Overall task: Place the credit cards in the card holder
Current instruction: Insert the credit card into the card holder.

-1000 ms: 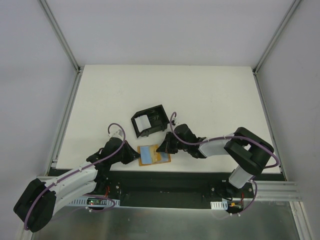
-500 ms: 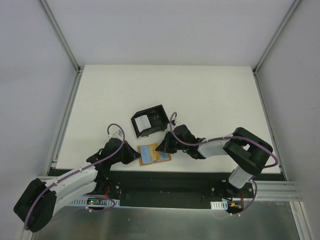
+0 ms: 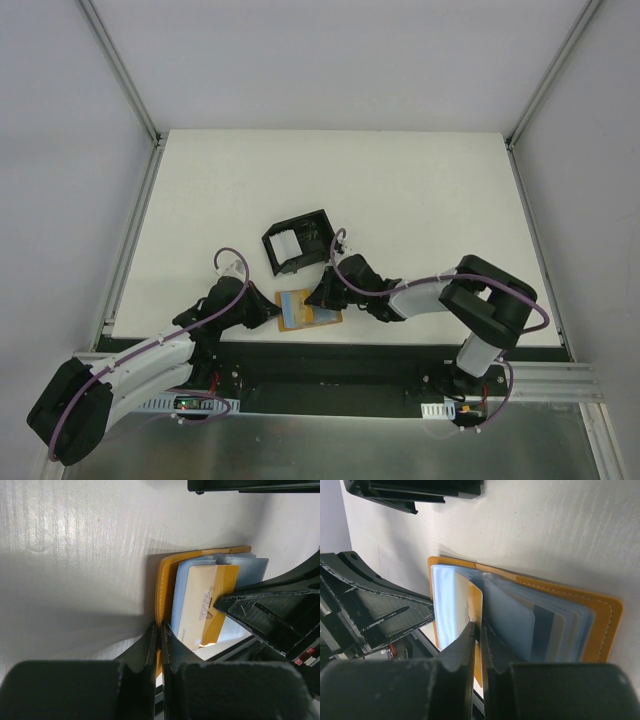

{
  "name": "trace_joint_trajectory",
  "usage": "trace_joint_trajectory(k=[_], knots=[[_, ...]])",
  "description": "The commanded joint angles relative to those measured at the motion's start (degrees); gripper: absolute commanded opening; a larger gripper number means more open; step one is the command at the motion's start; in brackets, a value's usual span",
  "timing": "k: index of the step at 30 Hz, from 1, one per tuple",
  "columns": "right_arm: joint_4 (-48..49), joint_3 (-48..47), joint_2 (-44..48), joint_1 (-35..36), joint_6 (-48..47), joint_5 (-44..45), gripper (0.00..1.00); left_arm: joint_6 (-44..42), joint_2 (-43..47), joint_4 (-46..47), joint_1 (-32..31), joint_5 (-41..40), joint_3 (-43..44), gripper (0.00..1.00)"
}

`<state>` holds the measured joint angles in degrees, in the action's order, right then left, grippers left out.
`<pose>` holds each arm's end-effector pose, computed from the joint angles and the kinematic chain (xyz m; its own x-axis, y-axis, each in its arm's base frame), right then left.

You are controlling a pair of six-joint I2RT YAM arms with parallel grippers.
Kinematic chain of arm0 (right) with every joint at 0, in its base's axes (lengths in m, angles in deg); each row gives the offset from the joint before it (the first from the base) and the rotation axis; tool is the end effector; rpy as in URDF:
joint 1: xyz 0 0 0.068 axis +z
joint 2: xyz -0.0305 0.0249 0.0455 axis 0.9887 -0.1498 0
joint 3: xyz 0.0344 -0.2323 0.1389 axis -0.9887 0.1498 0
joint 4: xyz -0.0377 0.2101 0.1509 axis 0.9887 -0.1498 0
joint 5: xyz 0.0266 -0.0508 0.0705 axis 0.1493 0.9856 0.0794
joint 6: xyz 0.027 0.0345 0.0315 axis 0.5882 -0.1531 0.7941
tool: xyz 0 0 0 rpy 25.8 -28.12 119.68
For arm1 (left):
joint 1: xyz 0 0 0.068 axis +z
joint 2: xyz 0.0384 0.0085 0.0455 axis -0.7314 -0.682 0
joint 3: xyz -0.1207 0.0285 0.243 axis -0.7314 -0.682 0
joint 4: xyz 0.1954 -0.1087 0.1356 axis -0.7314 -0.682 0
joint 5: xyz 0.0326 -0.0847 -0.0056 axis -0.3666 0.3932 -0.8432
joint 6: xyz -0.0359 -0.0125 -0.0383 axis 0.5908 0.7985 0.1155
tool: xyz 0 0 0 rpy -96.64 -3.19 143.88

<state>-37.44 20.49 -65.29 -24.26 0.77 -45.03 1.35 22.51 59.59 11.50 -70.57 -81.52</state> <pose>0.1662 0.2659 0.1327 -0.8112 0.0151 -0.5846 -0.4629 0.5944 0.6576 0.1197 -0.0909 0.1281 -0.7848 -0.5230 -0.3324 -0.0789 0.6164 -0.7835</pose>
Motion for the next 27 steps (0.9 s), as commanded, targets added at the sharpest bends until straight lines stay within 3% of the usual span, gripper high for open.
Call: trace_joint_trajectory(k=[1, 6, 8, 27], knots=[[-6.95, -1.97, 2.89, 1.06, -2.69, 2.82, 0.12, 0.01, -0.07, -1.64, 0.61, -0.79, -2.29, 0.0], [-17.59, -4.16, 7.9, 0.97, -6.56, 5.37, 0.31, -0.16, 0.02, -1.64, 0.61, -0.79, -2.38, 0.0], [-19.62, -5.13, 8.18, 0.97, -7.35, 5.2, 0.34, -0.34, -0.07, -1.72, 0.61, -0.7, -2.3, 0.0], [-20.33, -14.54, -0.52, 3.43, -7.62, -2.27, 0.36, -0.69, 0.02, -1.64, 0.61, -0.35, -1.95, 0.0]])
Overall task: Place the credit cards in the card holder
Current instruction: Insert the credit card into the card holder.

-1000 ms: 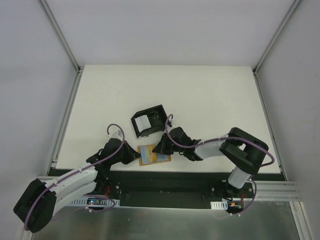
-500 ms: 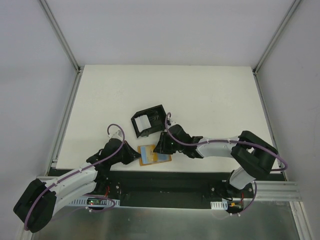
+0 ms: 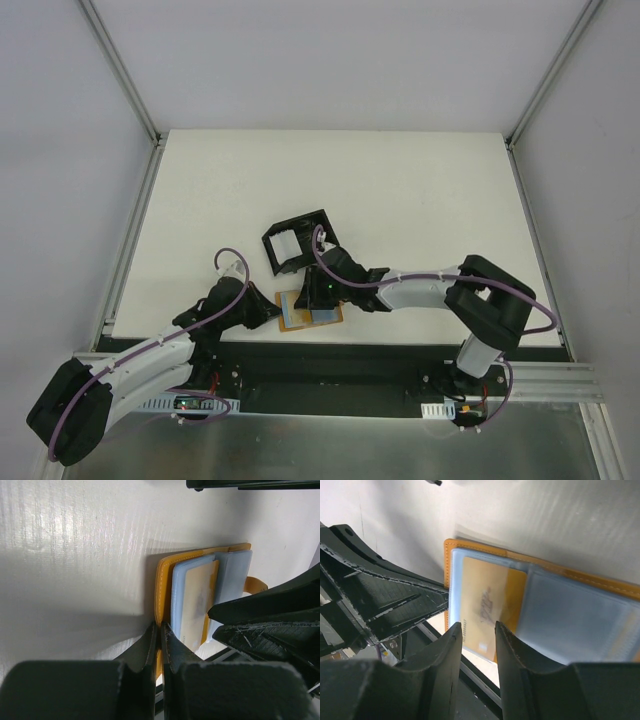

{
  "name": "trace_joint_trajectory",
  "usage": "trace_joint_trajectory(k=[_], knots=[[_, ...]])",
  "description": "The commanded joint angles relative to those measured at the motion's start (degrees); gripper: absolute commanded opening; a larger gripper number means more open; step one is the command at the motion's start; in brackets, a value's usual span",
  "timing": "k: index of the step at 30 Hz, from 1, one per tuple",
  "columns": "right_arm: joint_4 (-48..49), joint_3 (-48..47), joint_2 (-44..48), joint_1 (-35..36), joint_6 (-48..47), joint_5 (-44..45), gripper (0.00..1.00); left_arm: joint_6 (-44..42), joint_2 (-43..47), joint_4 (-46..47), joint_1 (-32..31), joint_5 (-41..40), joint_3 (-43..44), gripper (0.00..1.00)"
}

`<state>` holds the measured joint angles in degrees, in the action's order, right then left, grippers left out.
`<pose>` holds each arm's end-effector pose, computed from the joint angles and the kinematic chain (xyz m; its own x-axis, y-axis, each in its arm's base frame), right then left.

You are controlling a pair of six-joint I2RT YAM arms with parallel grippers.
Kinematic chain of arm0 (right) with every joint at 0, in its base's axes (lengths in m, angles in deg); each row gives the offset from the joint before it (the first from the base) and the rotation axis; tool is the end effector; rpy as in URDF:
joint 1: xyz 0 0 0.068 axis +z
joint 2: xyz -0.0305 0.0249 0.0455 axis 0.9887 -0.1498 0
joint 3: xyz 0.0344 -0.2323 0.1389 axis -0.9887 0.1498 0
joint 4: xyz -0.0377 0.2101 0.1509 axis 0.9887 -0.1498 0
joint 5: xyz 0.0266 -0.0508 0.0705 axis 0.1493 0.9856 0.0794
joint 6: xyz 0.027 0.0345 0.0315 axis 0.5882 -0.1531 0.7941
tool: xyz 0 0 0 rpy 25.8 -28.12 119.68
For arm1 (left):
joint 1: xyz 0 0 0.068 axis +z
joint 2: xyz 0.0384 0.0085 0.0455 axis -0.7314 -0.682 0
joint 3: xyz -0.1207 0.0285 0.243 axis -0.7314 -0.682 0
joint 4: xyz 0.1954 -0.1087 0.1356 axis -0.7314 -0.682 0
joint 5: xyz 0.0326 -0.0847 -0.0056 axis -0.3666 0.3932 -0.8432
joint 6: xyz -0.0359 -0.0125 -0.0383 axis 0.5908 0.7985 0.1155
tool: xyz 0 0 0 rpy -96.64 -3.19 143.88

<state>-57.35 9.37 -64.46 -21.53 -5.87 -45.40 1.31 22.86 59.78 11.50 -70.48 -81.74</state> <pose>0.1651 0.2943 0.1587 -0.7933 -0.1674 -0.5853 -0.5429 0.6297 0.5557 0.1192 -0.0906 0.1280 -0.7842 -0.5229 -0.3341 -0.0743 0.6137 -0.7860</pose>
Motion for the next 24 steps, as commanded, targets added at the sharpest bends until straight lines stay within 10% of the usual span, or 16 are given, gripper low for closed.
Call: trace_joint_trajectory(k=[1, 24], knots=[[-0.42, -4.02, -1.79, 0.88, -0.98, -2.25, 0.36, -0.65, -0.33, -1.83, 0.61, -0.43, -1.73, 0.0], [-10.62, -6.14, -0.83, 1.75, -4.41, 3.91, 0.39, -0.73, -0.07, -1.75, 0.61, -0.79, -1.81, 0.0]])
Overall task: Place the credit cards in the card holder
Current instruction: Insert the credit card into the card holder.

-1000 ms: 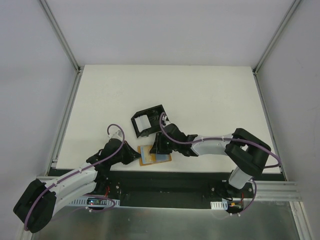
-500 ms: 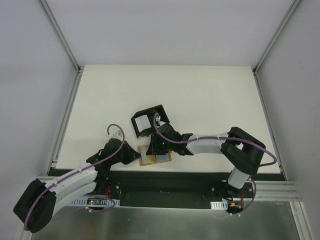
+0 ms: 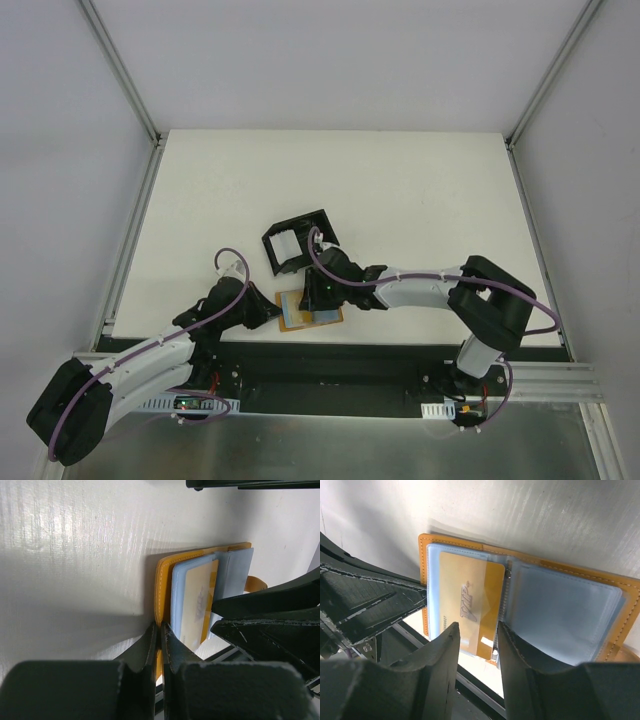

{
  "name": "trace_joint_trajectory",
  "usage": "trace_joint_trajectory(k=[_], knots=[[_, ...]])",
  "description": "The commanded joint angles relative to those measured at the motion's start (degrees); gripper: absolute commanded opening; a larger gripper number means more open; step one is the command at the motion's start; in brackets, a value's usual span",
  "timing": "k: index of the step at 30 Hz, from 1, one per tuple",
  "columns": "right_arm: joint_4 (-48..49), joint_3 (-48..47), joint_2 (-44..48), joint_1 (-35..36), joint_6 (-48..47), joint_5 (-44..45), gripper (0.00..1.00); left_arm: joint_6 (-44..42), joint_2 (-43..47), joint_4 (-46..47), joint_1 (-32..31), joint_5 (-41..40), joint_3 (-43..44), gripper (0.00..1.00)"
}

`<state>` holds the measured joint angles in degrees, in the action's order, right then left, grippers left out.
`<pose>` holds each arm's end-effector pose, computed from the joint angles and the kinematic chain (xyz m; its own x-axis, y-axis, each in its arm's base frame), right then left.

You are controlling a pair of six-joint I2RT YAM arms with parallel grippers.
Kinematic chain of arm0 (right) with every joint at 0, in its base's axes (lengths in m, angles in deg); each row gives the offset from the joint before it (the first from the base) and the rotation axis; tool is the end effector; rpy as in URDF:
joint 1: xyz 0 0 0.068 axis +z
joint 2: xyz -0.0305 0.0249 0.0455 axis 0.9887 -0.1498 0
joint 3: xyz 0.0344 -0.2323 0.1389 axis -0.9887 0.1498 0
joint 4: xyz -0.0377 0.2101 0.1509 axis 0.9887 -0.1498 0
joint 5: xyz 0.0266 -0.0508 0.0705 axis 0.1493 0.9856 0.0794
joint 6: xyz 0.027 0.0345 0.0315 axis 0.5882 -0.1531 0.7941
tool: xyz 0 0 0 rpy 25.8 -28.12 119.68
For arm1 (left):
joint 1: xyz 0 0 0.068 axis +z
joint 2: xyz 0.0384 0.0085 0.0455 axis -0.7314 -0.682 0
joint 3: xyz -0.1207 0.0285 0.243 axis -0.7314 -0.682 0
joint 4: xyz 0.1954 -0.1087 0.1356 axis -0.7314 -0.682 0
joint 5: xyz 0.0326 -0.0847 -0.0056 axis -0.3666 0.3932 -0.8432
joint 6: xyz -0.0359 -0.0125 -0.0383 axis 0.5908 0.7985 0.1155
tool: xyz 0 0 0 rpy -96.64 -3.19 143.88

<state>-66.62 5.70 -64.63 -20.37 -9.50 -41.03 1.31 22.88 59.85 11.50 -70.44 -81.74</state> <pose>0.1629 0.2988 0.1625 -0.7706 -0.2448 -0.5884 -0.5630 0.6941 0.4486 0.1193 -0.0906 0.1281 -0.7842 -0.5228 -0.3343 -0.0731 0.6128 -0.7868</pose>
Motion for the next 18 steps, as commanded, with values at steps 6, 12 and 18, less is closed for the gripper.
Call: trace_joint_trajectory(k=[6, 12, 18], knots=[[-0.47, -6.15, -2.14, 2.27, -2.01, -2.4, 0.39, -1.08, -0.35, -1.9, 0.61, -0.65, -1.37, 0.0], [-0.55, -7.21, -2.5, 2.27, -2.53, -3.11, 0.38, -1.26, -0.36, -1.9, 0.61, -0.74, -1.11, 0.0], [-3.54, -4.84, 1.98, 2.18, -4.2, 1.98, 0.39, -1.96, -0.36, -2.25, 0.61, -0.3, -0.5, 0.0]])
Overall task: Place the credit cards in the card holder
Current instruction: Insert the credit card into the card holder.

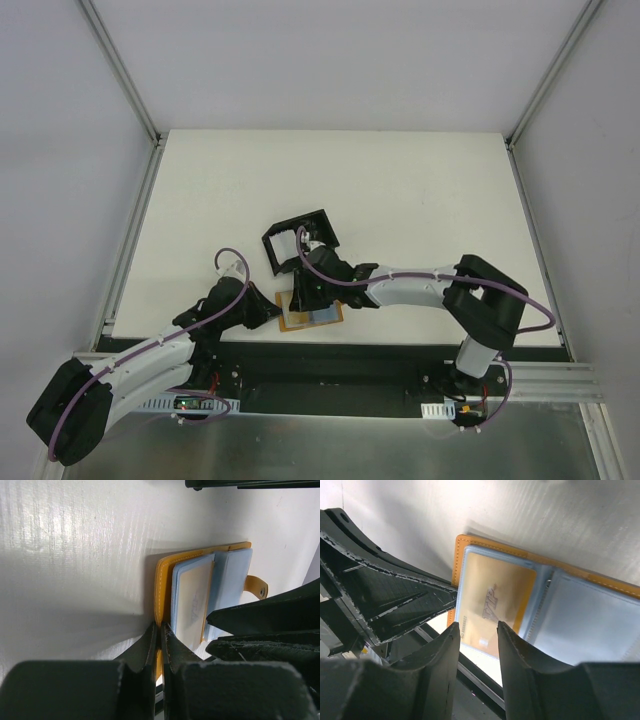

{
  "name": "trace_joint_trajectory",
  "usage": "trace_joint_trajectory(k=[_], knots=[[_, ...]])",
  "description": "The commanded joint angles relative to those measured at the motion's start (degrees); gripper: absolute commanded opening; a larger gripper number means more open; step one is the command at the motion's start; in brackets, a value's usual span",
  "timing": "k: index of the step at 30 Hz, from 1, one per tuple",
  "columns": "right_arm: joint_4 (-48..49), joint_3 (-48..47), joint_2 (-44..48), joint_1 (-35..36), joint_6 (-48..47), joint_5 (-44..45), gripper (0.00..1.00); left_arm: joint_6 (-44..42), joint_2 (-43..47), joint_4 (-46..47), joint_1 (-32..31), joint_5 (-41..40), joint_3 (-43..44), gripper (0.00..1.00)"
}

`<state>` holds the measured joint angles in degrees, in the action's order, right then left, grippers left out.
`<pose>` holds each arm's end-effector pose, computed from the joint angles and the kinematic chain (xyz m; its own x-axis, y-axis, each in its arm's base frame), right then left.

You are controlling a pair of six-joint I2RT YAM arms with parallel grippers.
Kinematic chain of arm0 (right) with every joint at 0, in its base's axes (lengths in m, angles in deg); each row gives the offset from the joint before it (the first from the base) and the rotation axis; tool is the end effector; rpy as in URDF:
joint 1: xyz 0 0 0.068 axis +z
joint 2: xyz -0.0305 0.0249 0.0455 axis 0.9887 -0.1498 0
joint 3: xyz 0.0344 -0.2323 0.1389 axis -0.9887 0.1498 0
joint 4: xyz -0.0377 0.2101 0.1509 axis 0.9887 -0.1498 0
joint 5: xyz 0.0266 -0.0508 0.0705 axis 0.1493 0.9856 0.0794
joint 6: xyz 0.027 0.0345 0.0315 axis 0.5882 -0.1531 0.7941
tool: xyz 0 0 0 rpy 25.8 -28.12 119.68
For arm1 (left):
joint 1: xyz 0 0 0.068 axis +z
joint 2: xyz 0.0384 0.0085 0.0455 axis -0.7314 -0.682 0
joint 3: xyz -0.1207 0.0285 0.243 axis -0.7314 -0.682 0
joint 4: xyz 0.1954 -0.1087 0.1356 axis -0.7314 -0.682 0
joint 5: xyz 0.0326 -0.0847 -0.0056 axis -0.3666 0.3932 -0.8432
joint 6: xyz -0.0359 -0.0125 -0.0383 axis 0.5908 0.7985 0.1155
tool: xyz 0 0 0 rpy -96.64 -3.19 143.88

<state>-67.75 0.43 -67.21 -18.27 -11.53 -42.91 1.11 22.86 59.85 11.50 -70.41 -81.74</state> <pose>0.1598 0.3229 0.1733 -0.7369 -0.2939 -0.6088 -0.6274 0.6326 0.4540 0.1192 -0.0907 0.1281 -0.7848 -0.5203 -0.3367 -0.0705 0.6147 -0.7856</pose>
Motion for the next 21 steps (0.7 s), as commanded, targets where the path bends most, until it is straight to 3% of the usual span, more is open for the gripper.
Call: trace_joint_trajectory(k=[1, 10, 21], knots=[[-3.45, 0.51, 5.17, -0.01, -2.52, 4.91, 0.4, -1.68, -0.42, -2.25, 0.61, -0.41, -0.41, 0.0], [-6.27, -0.54, 1.41, -0.8, -1.56, 2.38, 0.42, -1.68, -1.03, -2.34, 0.61, -0.33, 0.03, 0.0], [-0.03, -1.77, 0.16, -0.53, -0.85, -3.08, 0.42, -2.21, -1.12, -2.25, 0.61, 0.11, 0.47, 0.0]])
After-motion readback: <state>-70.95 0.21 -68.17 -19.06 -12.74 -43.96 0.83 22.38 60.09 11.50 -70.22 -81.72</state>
